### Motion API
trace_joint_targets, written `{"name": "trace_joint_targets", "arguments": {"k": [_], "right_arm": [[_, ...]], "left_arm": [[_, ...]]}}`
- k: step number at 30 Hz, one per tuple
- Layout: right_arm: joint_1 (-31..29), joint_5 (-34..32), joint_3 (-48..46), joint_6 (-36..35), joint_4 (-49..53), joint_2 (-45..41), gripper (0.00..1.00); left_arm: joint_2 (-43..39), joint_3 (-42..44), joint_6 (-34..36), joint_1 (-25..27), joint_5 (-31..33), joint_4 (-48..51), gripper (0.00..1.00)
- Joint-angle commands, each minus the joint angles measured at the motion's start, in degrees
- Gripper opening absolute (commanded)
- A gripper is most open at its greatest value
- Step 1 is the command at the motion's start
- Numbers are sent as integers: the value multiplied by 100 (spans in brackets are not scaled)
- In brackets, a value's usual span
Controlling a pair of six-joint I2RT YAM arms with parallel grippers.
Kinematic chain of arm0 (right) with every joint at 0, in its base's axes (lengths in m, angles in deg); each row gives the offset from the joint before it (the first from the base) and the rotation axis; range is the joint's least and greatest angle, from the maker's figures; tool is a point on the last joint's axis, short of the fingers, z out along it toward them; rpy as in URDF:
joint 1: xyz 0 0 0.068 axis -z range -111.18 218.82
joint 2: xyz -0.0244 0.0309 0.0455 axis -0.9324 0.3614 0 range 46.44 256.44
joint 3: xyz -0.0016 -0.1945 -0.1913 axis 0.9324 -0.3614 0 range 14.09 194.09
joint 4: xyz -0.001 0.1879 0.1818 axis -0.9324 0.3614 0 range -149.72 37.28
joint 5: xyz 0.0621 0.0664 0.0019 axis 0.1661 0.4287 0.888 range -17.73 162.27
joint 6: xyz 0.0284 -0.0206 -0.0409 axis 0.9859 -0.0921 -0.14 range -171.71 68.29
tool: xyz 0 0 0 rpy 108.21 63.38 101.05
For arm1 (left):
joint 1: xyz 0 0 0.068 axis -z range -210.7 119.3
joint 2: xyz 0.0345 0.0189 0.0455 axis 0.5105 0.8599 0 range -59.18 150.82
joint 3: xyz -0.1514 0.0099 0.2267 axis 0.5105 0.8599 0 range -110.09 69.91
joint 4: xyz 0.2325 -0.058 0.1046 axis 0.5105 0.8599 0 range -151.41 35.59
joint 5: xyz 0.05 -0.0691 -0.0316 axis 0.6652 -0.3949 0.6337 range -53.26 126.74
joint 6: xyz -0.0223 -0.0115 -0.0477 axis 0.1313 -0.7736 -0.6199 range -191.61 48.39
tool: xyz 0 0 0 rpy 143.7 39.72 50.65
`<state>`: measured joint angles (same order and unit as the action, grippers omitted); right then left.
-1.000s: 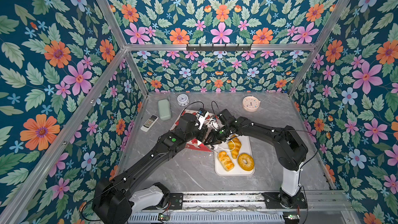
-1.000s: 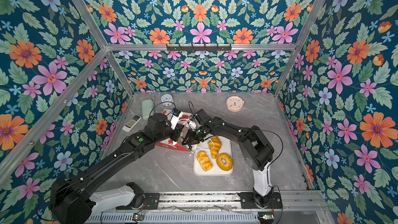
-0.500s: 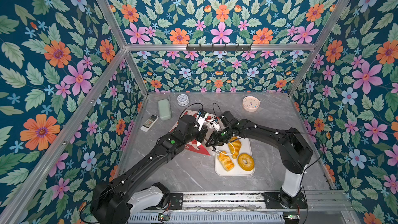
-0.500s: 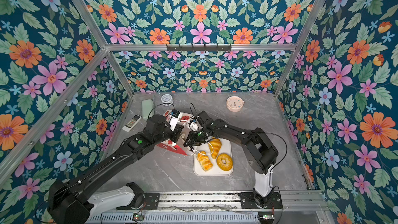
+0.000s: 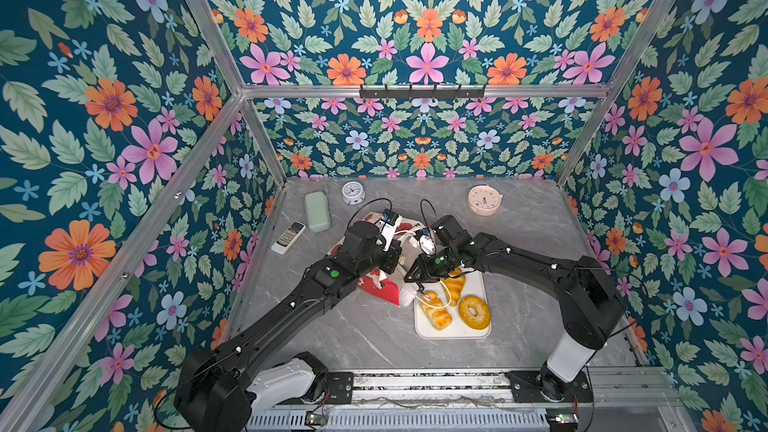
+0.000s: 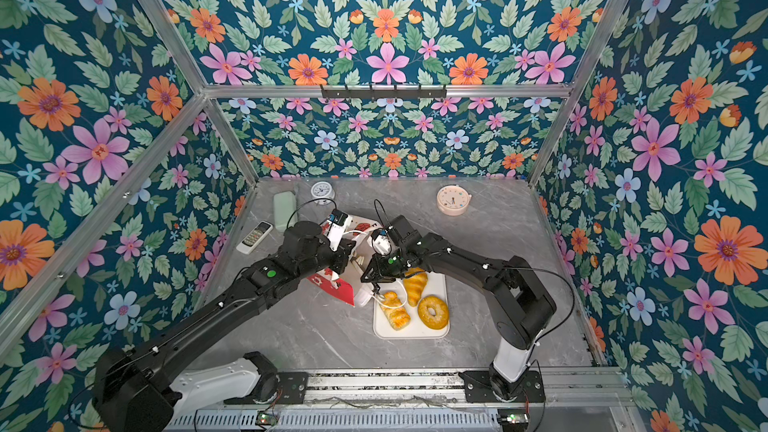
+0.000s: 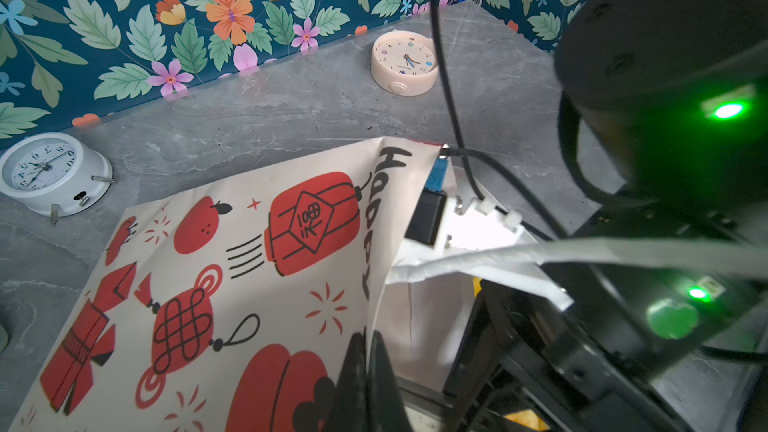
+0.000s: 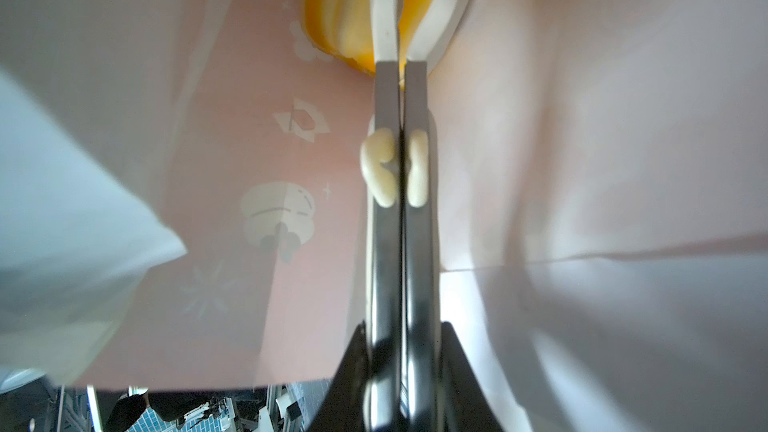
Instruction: Take the fake bread out of the paper bag
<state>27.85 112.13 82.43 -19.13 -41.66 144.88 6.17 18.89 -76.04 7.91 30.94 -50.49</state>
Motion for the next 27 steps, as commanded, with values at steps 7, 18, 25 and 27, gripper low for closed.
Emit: {"name": "trace_joint_targets", "arguments": {"k": [7, 18, 25, 27], "right_arm": [[23, -103, -209, 78, -284, -244, 0], [37, 242, -319, 341, -689, 18, 28], [38, 429, -185, 507, -969, 350, 35], [45, 441, -117, 532, -989, 449, 36]], "left_arm": [[108, -109, -58, -4, 142, -92, 0], [146, -332, 65, 6, 56, 343, 0], [295, -329, 64, 66, 513, 462, 0], [374, -336, 96, 94, 584, 502, 0]]}}
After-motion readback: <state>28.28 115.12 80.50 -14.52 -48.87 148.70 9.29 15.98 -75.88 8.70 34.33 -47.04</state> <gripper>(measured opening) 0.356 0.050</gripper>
